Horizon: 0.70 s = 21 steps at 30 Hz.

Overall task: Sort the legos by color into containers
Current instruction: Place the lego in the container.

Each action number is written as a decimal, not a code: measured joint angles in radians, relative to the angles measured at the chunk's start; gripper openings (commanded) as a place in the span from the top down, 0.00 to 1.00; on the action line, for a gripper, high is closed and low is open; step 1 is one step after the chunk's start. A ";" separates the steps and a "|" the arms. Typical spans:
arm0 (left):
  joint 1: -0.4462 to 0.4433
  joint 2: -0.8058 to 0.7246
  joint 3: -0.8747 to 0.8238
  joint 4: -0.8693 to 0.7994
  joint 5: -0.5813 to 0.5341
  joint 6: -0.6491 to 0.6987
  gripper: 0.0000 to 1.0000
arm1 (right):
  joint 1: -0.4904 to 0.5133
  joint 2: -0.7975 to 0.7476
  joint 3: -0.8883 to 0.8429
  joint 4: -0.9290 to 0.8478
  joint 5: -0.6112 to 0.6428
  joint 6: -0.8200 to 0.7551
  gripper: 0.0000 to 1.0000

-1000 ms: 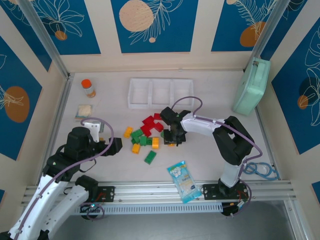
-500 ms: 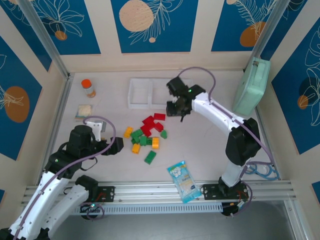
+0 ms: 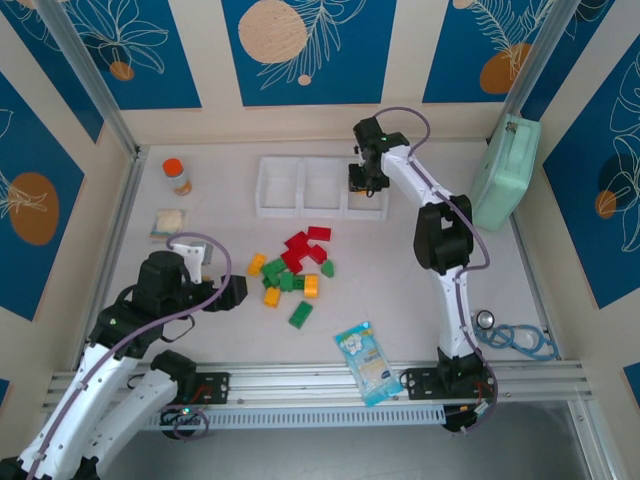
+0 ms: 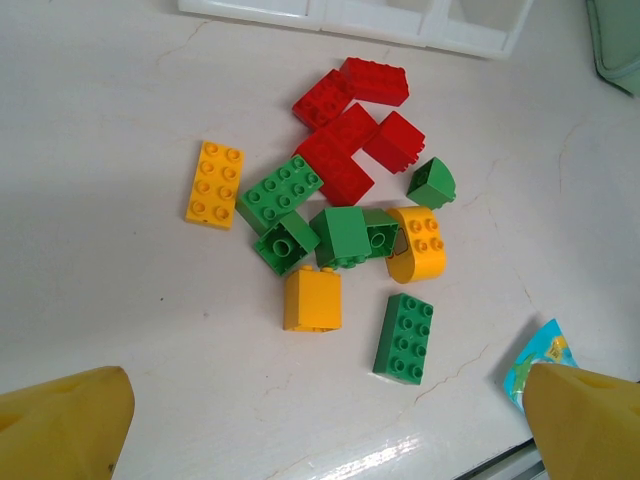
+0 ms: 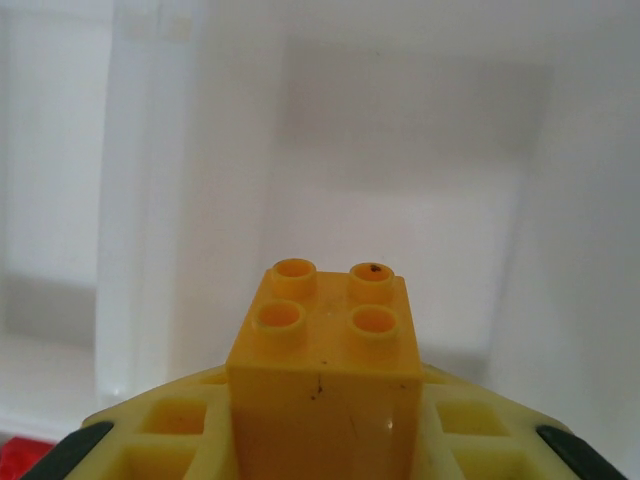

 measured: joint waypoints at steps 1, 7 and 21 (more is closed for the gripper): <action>0.000 0.002 0.000 0.000 0.000 0.000 0.01 | 0.000 0.021 0.026 -0.007 0.000 -0.004 0.73; 0.000 0.013 0.000 0.000 0.027 0.000 0.01 | 0.002 0.068 0.112 -0.056 0.010 -0.017 0.44; 0.000 0.053 0.001 -0.013 0.034 -0.008 0.01 | 0.081 -0.092 0.013 -0.119 0.095 0.015 0.16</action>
